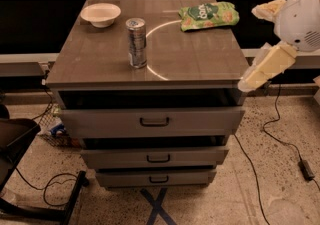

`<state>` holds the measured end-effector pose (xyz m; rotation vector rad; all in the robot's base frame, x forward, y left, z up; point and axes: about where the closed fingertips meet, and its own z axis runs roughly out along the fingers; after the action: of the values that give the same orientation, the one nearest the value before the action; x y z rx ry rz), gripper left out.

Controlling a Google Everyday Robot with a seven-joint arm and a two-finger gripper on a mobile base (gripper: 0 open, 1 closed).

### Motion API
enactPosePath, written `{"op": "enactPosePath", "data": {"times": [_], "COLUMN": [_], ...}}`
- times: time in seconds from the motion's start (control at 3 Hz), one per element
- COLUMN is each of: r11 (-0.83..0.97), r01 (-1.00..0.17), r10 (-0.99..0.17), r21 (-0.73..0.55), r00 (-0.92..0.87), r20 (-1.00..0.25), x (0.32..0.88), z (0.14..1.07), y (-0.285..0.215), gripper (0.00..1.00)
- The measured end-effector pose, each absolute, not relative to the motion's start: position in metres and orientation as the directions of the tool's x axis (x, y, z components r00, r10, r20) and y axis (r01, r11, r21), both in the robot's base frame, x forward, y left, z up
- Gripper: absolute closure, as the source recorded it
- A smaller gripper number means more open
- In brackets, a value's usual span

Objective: Move redbull can near paper bowl

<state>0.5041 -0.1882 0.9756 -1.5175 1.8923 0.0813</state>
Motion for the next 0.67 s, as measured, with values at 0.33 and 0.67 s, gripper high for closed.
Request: {"op": "enactPosePath", "data": {"times": [0.33, 0.67], "r11": [0.351, 0.399], "r01": [-0.829, -0.811], "r10": [-0.701, -0.548], "r21": [-0.435, -0.427], "r00": [0.076, 0.162], "r20": [-0.71, -0.821], "x": [0.55, 0.587], "z": [0.985, 0.995], "y": [-0.171, -0.148], "gripper": [0.0, 0.0]}}
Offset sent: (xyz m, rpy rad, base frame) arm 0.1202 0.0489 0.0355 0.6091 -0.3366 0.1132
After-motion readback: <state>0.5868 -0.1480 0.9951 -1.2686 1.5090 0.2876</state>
